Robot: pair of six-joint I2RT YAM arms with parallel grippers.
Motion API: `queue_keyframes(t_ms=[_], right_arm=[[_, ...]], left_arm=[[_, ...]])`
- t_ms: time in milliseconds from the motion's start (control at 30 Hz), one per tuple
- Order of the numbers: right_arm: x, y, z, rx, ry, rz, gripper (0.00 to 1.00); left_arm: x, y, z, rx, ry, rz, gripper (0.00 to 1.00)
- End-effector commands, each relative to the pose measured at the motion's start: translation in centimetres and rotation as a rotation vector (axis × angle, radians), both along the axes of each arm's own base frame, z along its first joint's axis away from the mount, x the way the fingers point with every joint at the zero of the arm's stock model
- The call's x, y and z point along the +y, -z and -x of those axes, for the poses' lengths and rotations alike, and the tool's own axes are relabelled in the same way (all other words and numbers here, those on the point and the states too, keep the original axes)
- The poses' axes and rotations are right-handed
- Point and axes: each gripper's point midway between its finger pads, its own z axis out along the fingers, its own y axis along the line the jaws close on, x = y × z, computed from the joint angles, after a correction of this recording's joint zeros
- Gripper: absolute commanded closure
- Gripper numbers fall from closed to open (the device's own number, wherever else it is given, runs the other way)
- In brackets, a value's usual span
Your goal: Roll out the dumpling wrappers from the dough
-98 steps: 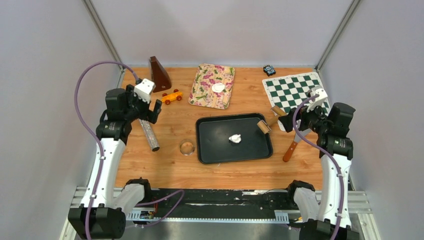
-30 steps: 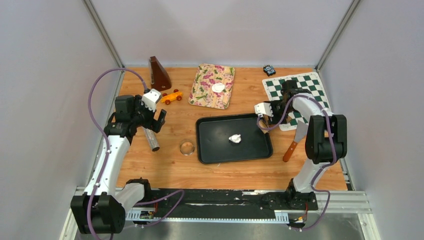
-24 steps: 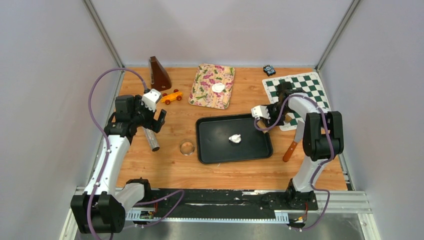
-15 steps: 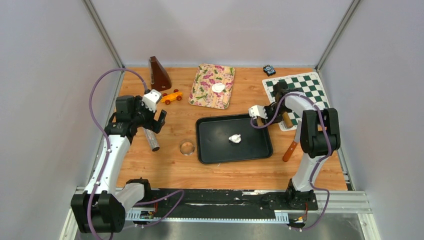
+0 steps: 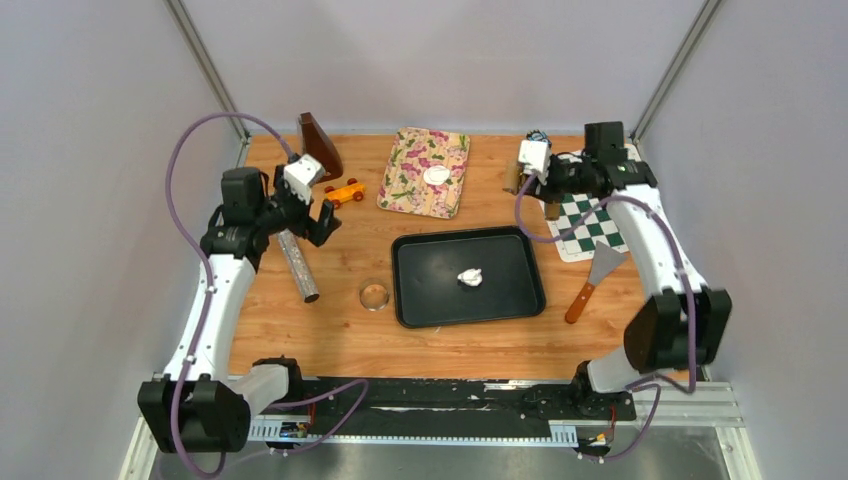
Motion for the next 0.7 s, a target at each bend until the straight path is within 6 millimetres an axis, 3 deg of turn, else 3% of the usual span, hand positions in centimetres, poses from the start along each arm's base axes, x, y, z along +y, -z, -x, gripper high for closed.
queue_keyframes(t_ms=[0, 100, 133, 200, 233, 267, 300, 333, 367, 400, 433, 467, 500, 533, 667], right_arm=[[6.7, -13.9, 7.2, -0.078, -0.22, -0.553, 1.0], [8.1, -16.4, 12.0, 0.054, -0.385, -0.712, 1.0], [8.4, -16.9, 13.1, 0.156, -0.415, -0.739, 1.0], [8.7, -17.1, 14.3, 0.25, -0.415, -0.768, 1.0], [8.8, -17.5, 14.5, 0.212, -0.409, -0.797, 1.0], [8.8, -17.8, 14.8, 0.195, -0.397, -0.847, 1.0], [8.8, -18.5, 15.1, 0.18, -0.393, -0.907, 1.0], [8.9, -19.4, 15.3, 0.201, -0.386, -0.958, 1.0], [9.0, -20.2, 15.3, 0.219, -0.376, -0.992, 1.0], [9.1, -20.6, 15.5, 0.218, -0.379, -1.014, 1.0], [9.3, -20.9, 15.7, 0.211, -0.382, -1.03, 1.0], [9.4, -20.9, 15.9, 0.211, -0.385, -1.038, 1.0], [9.3, -21.1, 16.1, 0.204, -0.39, -1.056, 1.0], [9.3, -21.3, 16.3, 0.208, -0.387, -1.078, 1.0], [9.6, -21.4, 17.0, 0.188, -0.398, -1.098, 1.0]], left_arm=[[-5.6, -8.2, -0.5, -0.092, 0.275, 0.247, 0.0], [-8.8, -11.9, -1.0, -0.079, 0.437, 0.44, 0.0], [-10.5, -12.4, 0.1, 0.01, 0.497, 0.548, 0.0], [-12.9, -14.6, -0.6, -0.028, 0.601, 0.643, 0.0], [-13.8, -13.9, -0.9, 0.065, 0.597, 0.703, 0.0], [-15.3, -14.4, -0.6, 0.056, 0.649, 0.715, 0.0], [-16.2, -13.3, -1.3, 0.152, 0.634, 0.761, 0.0], [-17.6, -13.7, -1.2, 0.146, 0.673, 0.773, 0.0], [-18.4, -12.8, -1.7, 0.268, 0.645, 0.839, 0.0], [-19.3, -14.0, -1.5, 0.186, 0.711, 0.86, 0.0], [-19.8, -13.6, -1.8, 0.318, 0.68, 0.958, 0.0], [-20.1, -15.3, -1.1, 0.188, 0.757, 1.002, 0.0], [-20.5, -14.5, -1.4, 0.333, 0.733, 1.102, 0.0], [-21.2, -15.4, -0.8, 0.303, 0.783, 1.134, 0.0], [-24.7, -12.6, -0.2, 0.415, 0.805, 1.12, 0.0]])
